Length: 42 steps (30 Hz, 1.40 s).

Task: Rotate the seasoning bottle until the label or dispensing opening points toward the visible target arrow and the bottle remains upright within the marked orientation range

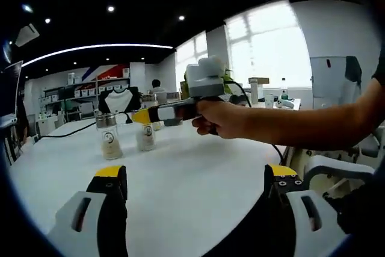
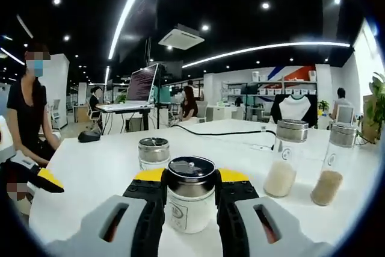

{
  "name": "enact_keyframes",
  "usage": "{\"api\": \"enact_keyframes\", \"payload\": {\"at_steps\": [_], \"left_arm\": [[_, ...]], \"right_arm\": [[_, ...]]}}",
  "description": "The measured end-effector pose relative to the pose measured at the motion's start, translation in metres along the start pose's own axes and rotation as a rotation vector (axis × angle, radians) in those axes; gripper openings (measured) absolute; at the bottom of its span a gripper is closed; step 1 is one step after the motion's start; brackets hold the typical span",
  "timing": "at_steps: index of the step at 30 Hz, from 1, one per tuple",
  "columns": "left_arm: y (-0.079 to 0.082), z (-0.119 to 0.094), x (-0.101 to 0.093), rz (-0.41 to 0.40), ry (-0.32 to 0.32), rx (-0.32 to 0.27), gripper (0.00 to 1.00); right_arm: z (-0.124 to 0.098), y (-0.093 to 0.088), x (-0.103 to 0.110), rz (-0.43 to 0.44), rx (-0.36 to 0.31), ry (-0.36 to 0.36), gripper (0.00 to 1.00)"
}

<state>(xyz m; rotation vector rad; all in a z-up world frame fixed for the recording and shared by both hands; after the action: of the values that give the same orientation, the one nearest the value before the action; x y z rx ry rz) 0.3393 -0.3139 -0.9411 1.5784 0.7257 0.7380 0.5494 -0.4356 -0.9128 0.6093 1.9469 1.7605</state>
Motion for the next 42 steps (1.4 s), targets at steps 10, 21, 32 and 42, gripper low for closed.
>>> {"api": "enact_keyframes", "payload": {"at_steps": [10, 21, 32, 42], "left_arm": [[0.0014, -0.0019, 0.0022, 0.006, 0.011, -0.002, 1.0], [0.0016, -0.0034, 0.004, 0.018, 0.01, 0.007, 1.0], [0.0022, -0.0027, 0.0022, 0.023, 0.003, 0.014, 1.0], [0.0009, -0.0017, 0.0008, 0.036, 0.005, 0.022, 1.0]], "right_arm": [[0.0042, 0.0059, 0.0055, -0.02, 0.02, 0.025, 0.28], [0.0046, 0.0066, 0.0029, -0.008, 0.011, 0.035, 0.28], [0.0037, 0.0074, 0.0008, -0.002, 0.014, 0.039, 0.28], [0.0045, 0.0072, -0.0028, 0.001, 0.006, 0.052, 0.28]]}}
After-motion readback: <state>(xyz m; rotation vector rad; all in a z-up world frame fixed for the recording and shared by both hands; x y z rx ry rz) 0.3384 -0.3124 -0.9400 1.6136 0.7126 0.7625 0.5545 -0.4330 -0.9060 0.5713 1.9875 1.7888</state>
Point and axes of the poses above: the point that each gripper's makers call its tool centre point, and the gripper's own axes: z roughly forward along the fingers, x roughly to its left, y roughly out of its top, the point moved 10 cm from there along -z, roughly backward along the fingers
